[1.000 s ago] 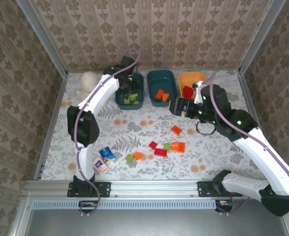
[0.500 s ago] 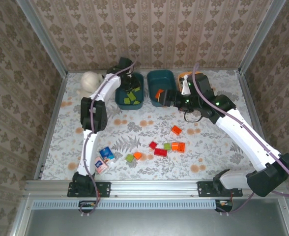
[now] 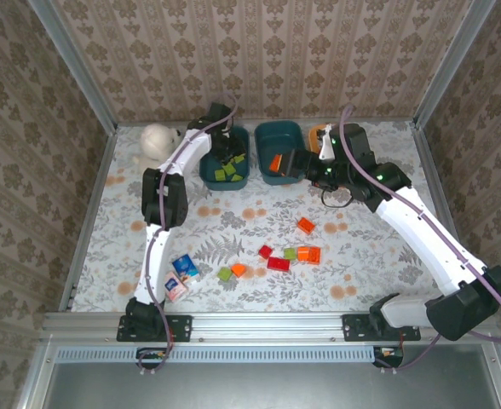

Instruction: Sort the legos into containers by color

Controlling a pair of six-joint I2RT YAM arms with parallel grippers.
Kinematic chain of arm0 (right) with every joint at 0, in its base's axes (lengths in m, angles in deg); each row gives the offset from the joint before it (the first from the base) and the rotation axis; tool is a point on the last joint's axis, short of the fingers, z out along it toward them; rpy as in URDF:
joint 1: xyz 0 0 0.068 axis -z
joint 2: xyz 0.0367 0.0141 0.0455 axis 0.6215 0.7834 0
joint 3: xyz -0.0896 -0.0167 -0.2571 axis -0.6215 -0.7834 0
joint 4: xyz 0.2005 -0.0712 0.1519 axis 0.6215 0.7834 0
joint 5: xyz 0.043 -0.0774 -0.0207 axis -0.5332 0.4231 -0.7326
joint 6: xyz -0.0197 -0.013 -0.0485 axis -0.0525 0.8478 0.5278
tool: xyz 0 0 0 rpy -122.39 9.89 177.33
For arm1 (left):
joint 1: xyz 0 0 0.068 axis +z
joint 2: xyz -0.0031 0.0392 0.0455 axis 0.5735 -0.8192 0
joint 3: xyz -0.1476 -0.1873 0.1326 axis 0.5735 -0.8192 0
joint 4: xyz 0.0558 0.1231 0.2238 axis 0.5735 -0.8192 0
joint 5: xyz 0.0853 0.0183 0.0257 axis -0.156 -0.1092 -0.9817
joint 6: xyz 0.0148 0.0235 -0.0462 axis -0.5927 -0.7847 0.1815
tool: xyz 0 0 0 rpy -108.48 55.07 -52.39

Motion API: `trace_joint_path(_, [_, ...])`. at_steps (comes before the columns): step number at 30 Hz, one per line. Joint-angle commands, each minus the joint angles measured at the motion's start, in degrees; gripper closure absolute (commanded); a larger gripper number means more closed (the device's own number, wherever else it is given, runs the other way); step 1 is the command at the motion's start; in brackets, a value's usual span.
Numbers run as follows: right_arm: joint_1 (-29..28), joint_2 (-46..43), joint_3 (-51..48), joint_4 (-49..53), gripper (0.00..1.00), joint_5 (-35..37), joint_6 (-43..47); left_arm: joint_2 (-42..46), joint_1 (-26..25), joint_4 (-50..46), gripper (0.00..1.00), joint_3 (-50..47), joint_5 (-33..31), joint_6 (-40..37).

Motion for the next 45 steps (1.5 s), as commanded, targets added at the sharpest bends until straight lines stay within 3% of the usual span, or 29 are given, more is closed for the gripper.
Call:
trace_joint_path(1, [0.3, 0.9, 0.0, 2.3, 0.09, 0.3, 1.2, 0.1, 0.0, -2.9, 0.6, -0.5, 1.3, 1.5])
trace_joint_path(6, [0.4, 1.0, 1.1, 5.9, 0.09, 2.6, 4.6, 3.1, 0.1, -2.1, 0.48, -0.7, 1.7, 2.0])
trace_joint_path(14, [0.4, 0.4, 1.7, 10.6, 0.12, 6.6, 9.5, 9.7, 0.2, -3.4, 0.44, 1.4, 0.9, 3.1])
trace_joint_path(18, [-0.1, 0.7, 1.1, 17.6, 0.13, 13.1, 10.8, 16.5, -0.5, -2.7, 0.42, -1.2, -0.3, 2.1])
trace_joint_path(20, [-0.7, 1.8, 0.7, 21.8, 0.14, 16.7, 10.5, 22.4, -1.2, -0.7, 0.39, -6.0, -0.2, 0.5])
trace_joint_path(23, [-2.8, 2.4, -1.3, 21.7, 0.17, 16.4, 11.7, 32.8, -2.6, 3.9, 0.33, -17.8, -1.0, -1.2])
trace_joint_path(26, [-10.7, 3.9, -1.2, 20.5, 0.17, 16.4, 18.0, 44.0, -4.0, 6.4, 0.31, -31.2, -3.3, -1.3])
trace_joint_path(35, [-29.4, 16.6, -3.4, 12.6, 0.19, 2.2, 26.4, 80.7, -6.4, 0.7, 0.32, -66.8, -18.4, 9.9])
trace_joint_path(40, [-32.8, 24.7, -2.4, 10.6, 0.16, 4.0, 29.1, 97.9, -6.7, -12.6, 0.32, -73.3, -26.2, 15.9])
trace_joint_path(45, [-34.3, 32.4, 0.5, 10.7, 0.2, 6.5, 29.8, 106.1, -6.6, -20.2, 0.33, -73.8, -28.5, 18.6])
